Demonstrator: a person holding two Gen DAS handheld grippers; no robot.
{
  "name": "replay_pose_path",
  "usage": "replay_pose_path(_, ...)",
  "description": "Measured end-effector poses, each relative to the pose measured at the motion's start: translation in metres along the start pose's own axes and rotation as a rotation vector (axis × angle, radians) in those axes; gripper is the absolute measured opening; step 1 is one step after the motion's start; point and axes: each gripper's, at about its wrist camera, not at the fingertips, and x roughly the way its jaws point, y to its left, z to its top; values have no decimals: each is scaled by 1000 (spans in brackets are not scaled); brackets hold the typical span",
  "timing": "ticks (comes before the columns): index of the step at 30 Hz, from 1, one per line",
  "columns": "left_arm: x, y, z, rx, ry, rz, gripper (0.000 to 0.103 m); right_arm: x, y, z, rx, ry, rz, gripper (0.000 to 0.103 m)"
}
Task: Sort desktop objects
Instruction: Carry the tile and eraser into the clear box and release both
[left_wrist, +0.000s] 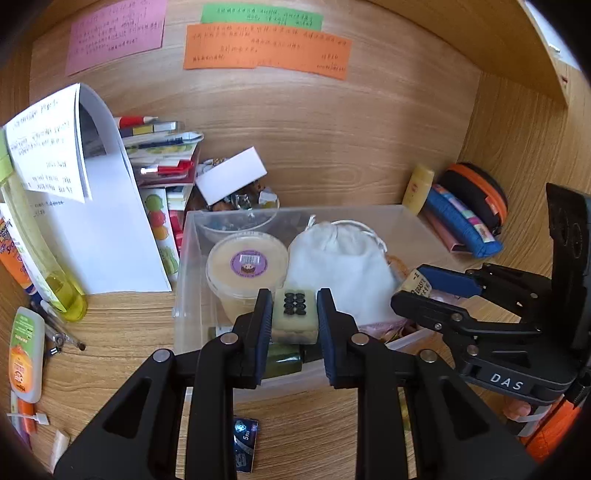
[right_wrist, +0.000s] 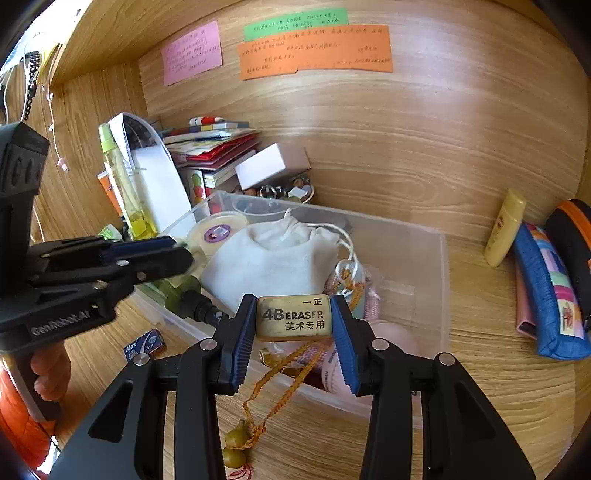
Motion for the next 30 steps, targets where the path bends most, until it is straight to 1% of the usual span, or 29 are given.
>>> replay_pose_path(3, -1, 1, -1, 0, -4, -6, 24, 3, 3, -1, -12, 13, -7, 37)
replay_pose_path(8, 1, 3, -3, -1, 6, -2, 24, 0, 8, -3, -35, -14, -30, 37)
replay_pose_path(10, 1, 5, -3, -4, 9, 6, 24, -2, 7, -1, -29, -32, -58, 39)
replay_pose_path(12, -2, 7, -3, -9, -1, 10, 24, -3, 6, 1, -19, -37, -79, 42)
replay_pose_path(14, -8, 8, -2, -12, -23, 13, 24, -7, 5, 3, -6, -45, -72, 42)
replay_pose_path(16, -14, 10, -2, -18, -44, 20, 32, -11, 6, 4, -8, -57, -73, 43)
replay_pose_path(17, -16, 10, -3, -20, -55, 25, 38, -13, 7, 5, -9, -63, -78, 45)
replay_pose_path(18, -18, 10, -3, -21, -62, 33, 40, -16, 8, 5, -10, -71, -84, 51)
replay_pose_path(20, -23, 10, -4, -17, -76, 43, 41, -21, 11, 4, -11, -83, -89, 58)
replay_pose_path(22, -27, 10, -6, -14, -81, 44, 42, -24, 14, 2, -13, -84, -86, 61)
replay_pose_path(23, -29, 10, -7, -13, -83, 46, 46, -25, 16, 1, -14, -79, -80, 64)
replay_pose_path(24, -31, 10, -9, -12, -86, 52, 53, -25, 17, 0, -13, -76, -77, 69)
replay_pose_path(26, -37, 9, -12, -7, -100, 63, 58, -28, 19, -3, -13, -77, -84, 74)
replay_pose_path(28, -44, 9, -14, 4, -109, 71, 63, -31, 21, -6, -17, -77, -96, 75)
replay_pose_path(30, -52, 9, -18, 13, -117, 68, 72, -33, 22, -9, -18, -69, -104, 76)
